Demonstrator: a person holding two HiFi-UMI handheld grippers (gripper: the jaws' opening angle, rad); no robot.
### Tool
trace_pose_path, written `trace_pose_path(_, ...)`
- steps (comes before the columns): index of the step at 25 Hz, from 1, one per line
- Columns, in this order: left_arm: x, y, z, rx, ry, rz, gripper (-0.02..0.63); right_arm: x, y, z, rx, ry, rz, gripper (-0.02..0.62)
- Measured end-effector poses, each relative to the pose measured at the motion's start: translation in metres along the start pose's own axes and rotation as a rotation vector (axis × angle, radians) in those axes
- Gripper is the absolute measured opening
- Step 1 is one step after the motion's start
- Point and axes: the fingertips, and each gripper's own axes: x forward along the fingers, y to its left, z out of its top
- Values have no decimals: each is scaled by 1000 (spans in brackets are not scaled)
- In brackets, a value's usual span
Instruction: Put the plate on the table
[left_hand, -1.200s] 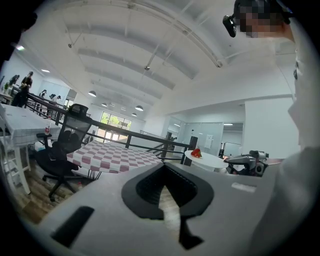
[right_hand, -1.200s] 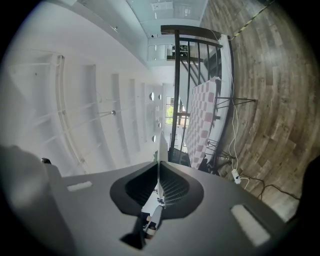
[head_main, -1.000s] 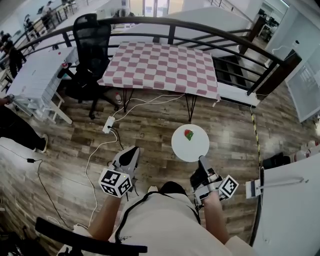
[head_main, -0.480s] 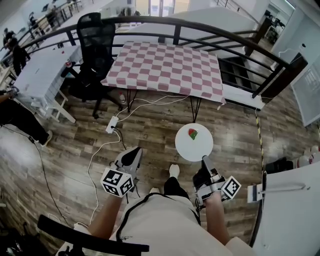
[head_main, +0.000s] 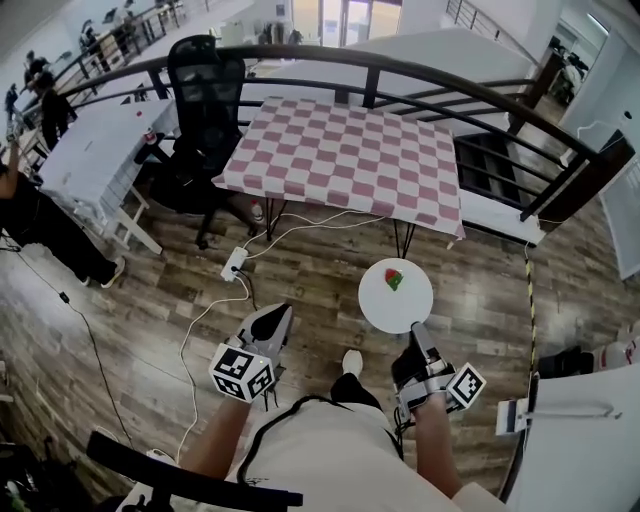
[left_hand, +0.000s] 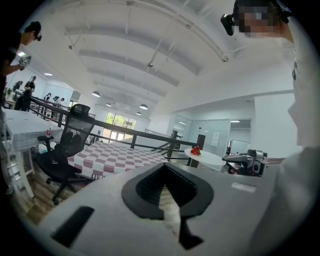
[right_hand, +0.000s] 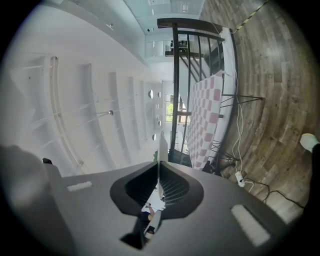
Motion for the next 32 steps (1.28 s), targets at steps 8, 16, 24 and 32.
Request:
trace_pose_path(8,50,21,27,7,-10,74,3,62,-1,48,3,66,17,20)
trace_pose_path(16,122,13,43,-17,-10,104,2,98,-7,111,19,105,15,20)
trace_pose_path(24,189,-5,54,8,-8,92,3,116,-24,170,38,111,11,20)
trace_pose_path(32,240,-16,61,31,0,81,3,126,-33,214,31,116,2,20)
